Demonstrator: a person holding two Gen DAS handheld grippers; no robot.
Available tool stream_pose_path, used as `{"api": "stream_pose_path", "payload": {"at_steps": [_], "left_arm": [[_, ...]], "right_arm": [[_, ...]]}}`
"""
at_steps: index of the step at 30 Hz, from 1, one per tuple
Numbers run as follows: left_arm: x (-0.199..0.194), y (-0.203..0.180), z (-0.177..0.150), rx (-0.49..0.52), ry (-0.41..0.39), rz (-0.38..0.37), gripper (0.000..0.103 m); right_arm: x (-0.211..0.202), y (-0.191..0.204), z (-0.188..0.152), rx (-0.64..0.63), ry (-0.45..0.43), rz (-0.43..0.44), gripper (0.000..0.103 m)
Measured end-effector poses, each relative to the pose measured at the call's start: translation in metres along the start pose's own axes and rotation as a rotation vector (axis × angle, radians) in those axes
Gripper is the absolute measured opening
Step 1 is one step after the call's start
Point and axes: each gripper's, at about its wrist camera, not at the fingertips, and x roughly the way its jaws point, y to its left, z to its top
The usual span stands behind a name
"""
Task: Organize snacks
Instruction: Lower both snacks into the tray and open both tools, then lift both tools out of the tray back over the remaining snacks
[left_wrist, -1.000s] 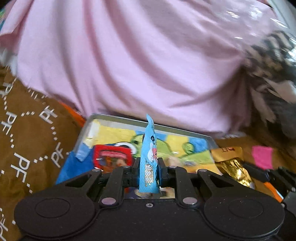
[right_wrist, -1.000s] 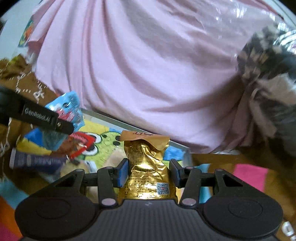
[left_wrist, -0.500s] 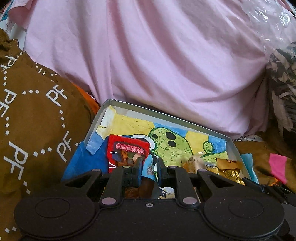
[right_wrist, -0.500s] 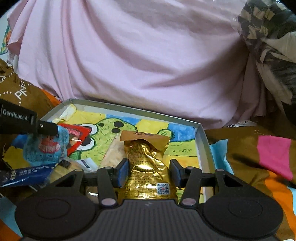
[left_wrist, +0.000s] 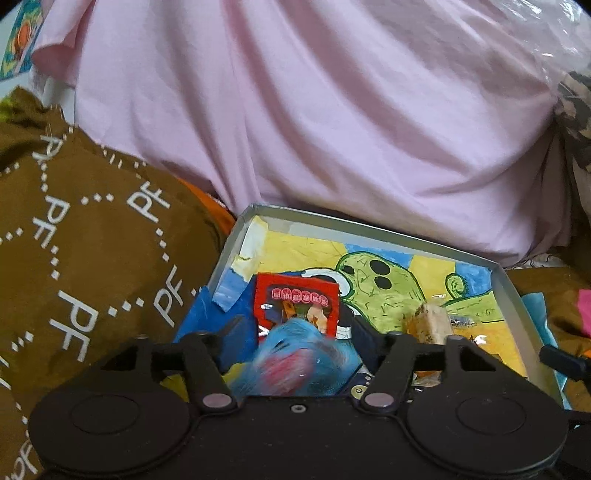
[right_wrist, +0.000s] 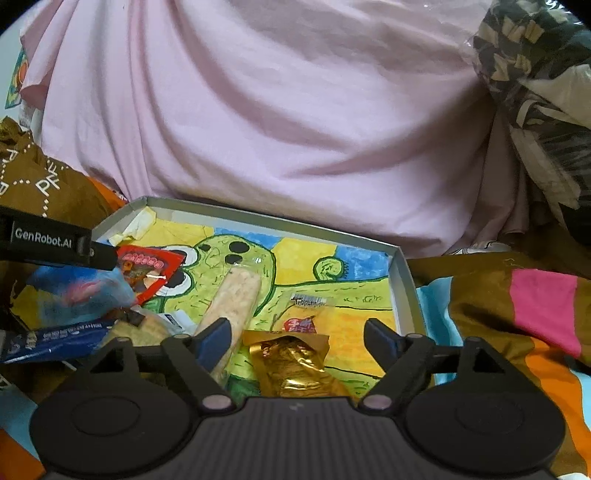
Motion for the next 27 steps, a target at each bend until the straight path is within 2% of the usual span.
{"api": "stream_pose_path", "payload": {"at_steps": [9,15,27], "left_arm": [[-0.030,-0.007,0.002,0.032,-0.060,0.011,0.092],[-0.057,-0.007,0.004,0.048,-0.104,0.030,0.101],[-0.130,-0.007,-0.002,0.064,-0.158,0.021,0.102]], "right_arm": [[-0.031,-0.006,0.011,0.031,-0.057,-0.009,0.096],[-0.064,-0.013,0.018,0.049,-0.116,-0.024,0.103],[-0.134,-0.031,0.011,0.088,-0.158,-0.023,0.103]]}}
